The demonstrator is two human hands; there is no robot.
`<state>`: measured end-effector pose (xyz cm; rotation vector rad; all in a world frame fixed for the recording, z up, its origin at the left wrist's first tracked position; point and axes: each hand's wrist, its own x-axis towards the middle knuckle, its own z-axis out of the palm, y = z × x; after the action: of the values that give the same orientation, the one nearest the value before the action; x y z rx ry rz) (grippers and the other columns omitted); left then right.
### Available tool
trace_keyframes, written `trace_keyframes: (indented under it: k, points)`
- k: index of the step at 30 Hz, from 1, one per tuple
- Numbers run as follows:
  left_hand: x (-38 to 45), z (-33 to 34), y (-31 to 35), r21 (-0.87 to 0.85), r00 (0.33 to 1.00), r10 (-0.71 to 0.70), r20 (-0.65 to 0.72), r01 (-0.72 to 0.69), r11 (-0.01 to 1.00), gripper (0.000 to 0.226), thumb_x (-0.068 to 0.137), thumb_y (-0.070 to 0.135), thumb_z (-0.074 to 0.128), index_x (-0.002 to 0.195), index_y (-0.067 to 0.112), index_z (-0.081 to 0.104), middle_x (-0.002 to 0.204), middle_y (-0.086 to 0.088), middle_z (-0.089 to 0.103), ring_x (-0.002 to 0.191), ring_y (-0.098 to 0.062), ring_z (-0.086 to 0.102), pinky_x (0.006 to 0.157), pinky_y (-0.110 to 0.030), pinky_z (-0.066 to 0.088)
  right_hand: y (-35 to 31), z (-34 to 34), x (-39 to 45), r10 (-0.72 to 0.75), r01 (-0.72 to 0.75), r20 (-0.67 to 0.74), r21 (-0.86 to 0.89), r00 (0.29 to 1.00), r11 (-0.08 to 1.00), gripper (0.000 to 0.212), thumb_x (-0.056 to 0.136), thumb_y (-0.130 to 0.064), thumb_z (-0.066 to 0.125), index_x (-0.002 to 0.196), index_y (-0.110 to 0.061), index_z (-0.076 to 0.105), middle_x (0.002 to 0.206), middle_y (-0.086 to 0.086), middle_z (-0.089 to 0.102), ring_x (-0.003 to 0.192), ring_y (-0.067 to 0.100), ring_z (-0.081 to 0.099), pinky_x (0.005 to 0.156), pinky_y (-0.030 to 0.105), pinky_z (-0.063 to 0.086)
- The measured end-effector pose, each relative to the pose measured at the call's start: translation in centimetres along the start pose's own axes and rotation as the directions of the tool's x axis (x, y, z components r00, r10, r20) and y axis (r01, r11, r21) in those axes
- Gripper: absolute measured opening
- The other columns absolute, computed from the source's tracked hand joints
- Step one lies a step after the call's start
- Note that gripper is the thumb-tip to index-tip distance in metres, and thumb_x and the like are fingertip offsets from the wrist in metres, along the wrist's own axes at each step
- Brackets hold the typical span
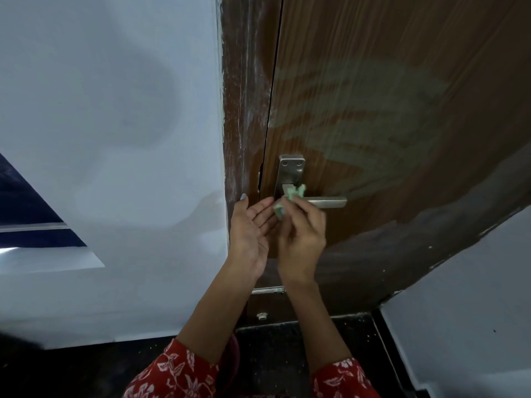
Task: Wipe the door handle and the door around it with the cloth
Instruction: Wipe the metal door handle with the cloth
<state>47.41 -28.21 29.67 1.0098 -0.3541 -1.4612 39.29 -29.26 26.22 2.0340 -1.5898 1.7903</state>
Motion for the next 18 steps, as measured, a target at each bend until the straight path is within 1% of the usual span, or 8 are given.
trace_keyframes:
  k: [2,4,6,8,10,14,16,18]
  points:
    - [0.1,-0.1,0.1,-0.002,1.000,0.000,-0.008,0.000,1.000,0.056,0.102,0.046,0.027,0.120,0.004,0.060,0.112,-0.014,0.070,0.101,-0.021,0.067,0.087,-0.030,0.051,0.5,-0.3,0.2,-0.064,0.064,0.040,-0.006,0.997,0.998,0.024,0.081,-0.002,0.061,0.104,-0.005,0.069,0.107,0.011,0.064,0.099,0.016,0.056,0.086,0.017,0.047]
    - [0.2,-0.4,0.1,-0.011,1.000,0.001,-0.021,-0.001,1.000,0.056,0.103,0.045,0.026,0.119,0.004,0.059,0.113,-0.013,0.070,0.104,-0.023,0.067,0.090,-0.031,0.051,1.6,-1.2,0.7,0.041,-0.040,-0.035,0.015,0.999,0.999,0.025,0.083,-0.004,0.057,0.106,-0.005,0.068,0.110,0.013,0.061,0.102,0.019,0.057,0.087,0.021,0.050]
    - [0.1,-0.6,0.2,-0.022,0.999,0.002,-0.035,-0.003,1.000,0.054,0.103,0.045,0.026,0.119,0.005,0.060,0.112,-0.013,0.070,0.105,-0.023,0.067,0.090,-0.031,0.051,2.4,-1.9,1.2,0.168,-0.162,-0.133,0.056,0.977,0.985,0.025,0.085,-0.002,0.055,0.108,-0.005,0.066,0.113,0.014,0.058,0.105,0.019,0.056,0.089,0.019,0.049]
    - [0.0,-0.6,0.1,-0.031,0.999,0.000,-0.042,-0.002,1.000,0.053,0.103,0.045,0.028,0.119,0.005,0.059,0.113,-0.013,0.070,0.105,-0.023,0.067,0.090,-0.031,0.051,2.1,-1.6,1.2,0.189,-0.191,-0.153,0.001,0.970,0.981,0.027,0.086,0.000,0.052,0.109,-0.006,0.065,0.116,0.012,0.056,0.107,0.012,0.048,0.086,0.019,0.046]
    - [-0.1,-0.4,0.1,-0.040,0.999,-0.007,-0.040,0.006,0.999,0.054,0.102,0.045,0.029,0.120,0.004,0.059,0.116,-0.014,0.069,0.105,-0.024,0.066,0.091,-0.032,0.051,1.1,-0.8,0.9,0.131,-0.137,-0.091,-0.058,0.987,0.989,0.031,0.085,-0.004,0.047,0.111,-0.009,0.064,0.117,0.009,0.057,0.106,0.007,0.042,0.085,0.020,0.043]
    - [-0.4,0.3,0.0,-0.046,1.000,-0.011,-0.021,0.010,0.999,0.056,0.101,0.046,0.031,0.122,0.002,0.059,0.113,-0.014,0.070,0.104,-0.023,0.067,0.087,-0.031,0.051,0.4,-0.6,0.1,-0.088,0.092,0.075,-0.055,0.993,0.994,0.032,0.084,-0.008,0.046,0.108,-0.006,0.068,0.114,0.008,0.063,0.103,0.014,0.048,0.087,0.020,0.044]
    - [-0.5,0.3,-0.1,-0.043,1.000,-0.012,-0.012,0.012,0.999,0.056,0.101,0.046,0.030,0.123,0.002,0.058,0.117,-0.015,0.068,0.106,-0.024,0.066,0.089,-0.031,0.051,1.3,-1.4,0.4,-0.009,0.009,0.004,-0.026,1.000,1.000,0.028,0.084,-0.005,0.050,0.107,-0.005,0.066,0.113,0.011,0.062,0.104,0.013,0.050,0.089,0.016,0.043]
    - [-0.6,0.1,-0.1,-0.033,1.000,-0.010,0.001,0.010,0.999,0.056,0.101,0.047,0.030,0.123,0.004,0.057,0.119,-0.014,0.067,0.108,-0.024,0.066,0.091,-0.032,0.051,1.8,-1.9,0.9,0.154,-0.144,-0.146,0.079,0.977,0.986,0.026,0.084,0.000,0.053,0.109,-0.003,0.061,0.113,0.014,0.058,0.106,0.015,0.053,0.090,0.012,0.043]
